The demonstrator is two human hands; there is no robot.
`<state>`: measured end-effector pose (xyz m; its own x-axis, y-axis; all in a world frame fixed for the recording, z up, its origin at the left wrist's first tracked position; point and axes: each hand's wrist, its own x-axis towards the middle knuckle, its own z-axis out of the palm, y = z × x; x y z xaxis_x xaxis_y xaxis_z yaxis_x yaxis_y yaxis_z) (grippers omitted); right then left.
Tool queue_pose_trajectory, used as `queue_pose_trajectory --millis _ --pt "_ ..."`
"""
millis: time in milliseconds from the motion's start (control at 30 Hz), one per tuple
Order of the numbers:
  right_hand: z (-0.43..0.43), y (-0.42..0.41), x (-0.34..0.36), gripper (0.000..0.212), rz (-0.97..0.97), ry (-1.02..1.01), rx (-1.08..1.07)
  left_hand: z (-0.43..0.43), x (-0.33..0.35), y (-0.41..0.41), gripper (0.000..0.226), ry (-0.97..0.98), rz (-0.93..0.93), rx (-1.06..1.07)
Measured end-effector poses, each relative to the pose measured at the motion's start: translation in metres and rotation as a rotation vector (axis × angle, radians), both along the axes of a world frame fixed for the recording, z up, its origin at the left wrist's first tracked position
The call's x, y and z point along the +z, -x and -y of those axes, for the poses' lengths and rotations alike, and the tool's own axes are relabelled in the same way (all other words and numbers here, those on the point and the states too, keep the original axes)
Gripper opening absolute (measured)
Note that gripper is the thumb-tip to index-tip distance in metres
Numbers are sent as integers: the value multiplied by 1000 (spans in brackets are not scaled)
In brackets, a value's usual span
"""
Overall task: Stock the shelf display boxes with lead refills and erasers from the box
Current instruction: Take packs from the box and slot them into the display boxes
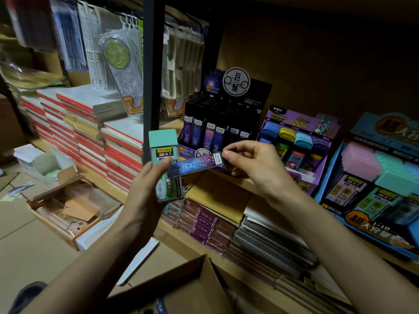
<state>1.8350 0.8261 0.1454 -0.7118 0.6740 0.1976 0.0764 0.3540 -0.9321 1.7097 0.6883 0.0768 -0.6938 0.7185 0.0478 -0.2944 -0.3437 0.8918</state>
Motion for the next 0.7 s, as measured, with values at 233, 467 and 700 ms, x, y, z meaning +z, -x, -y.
queue_pose_trajectory --millis 233,467,700 --pt "-1 6 -6 11 -185 278 -190 -6 -2 -4 52 76 -140 -4" --pt "-15 3 26 21 -232 60 -226 -8 -5 -2 42 110 -240 40" --pt "-48 8 35 19 -124 -673 -357 -5 -5 4 37 102 -215 28"
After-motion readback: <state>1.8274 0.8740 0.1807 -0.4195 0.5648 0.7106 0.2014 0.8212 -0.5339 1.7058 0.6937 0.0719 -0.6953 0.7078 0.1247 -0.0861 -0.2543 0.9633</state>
